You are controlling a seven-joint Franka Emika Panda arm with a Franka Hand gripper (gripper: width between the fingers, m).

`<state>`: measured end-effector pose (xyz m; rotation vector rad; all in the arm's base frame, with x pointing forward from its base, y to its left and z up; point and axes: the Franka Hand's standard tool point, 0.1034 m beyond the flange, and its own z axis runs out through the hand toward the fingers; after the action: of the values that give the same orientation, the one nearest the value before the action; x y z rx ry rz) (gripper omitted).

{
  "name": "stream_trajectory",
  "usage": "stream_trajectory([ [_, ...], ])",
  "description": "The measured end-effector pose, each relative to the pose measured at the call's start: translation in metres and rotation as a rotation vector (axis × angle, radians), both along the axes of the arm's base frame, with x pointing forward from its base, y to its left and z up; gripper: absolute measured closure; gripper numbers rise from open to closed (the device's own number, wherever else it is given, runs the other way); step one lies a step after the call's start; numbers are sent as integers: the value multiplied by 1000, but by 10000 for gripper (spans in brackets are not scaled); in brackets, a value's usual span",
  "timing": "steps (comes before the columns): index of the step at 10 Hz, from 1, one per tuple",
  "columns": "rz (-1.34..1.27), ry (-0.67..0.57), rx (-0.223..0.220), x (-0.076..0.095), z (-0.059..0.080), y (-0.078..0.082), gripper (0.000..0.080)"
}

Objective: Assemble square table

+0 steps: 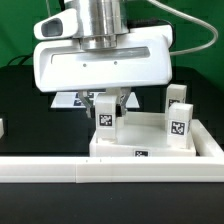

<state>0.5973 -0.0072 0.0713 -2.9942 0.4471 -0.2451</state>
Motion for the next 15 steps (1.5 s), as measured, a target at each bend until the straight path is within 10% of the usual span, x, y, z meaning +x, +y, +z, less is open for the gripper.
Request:
stream_trajectory([
  [13,-1122,10,232,-3,-2,16,509],
  [15,-1092,8,226,-3,-2,17,404],
])
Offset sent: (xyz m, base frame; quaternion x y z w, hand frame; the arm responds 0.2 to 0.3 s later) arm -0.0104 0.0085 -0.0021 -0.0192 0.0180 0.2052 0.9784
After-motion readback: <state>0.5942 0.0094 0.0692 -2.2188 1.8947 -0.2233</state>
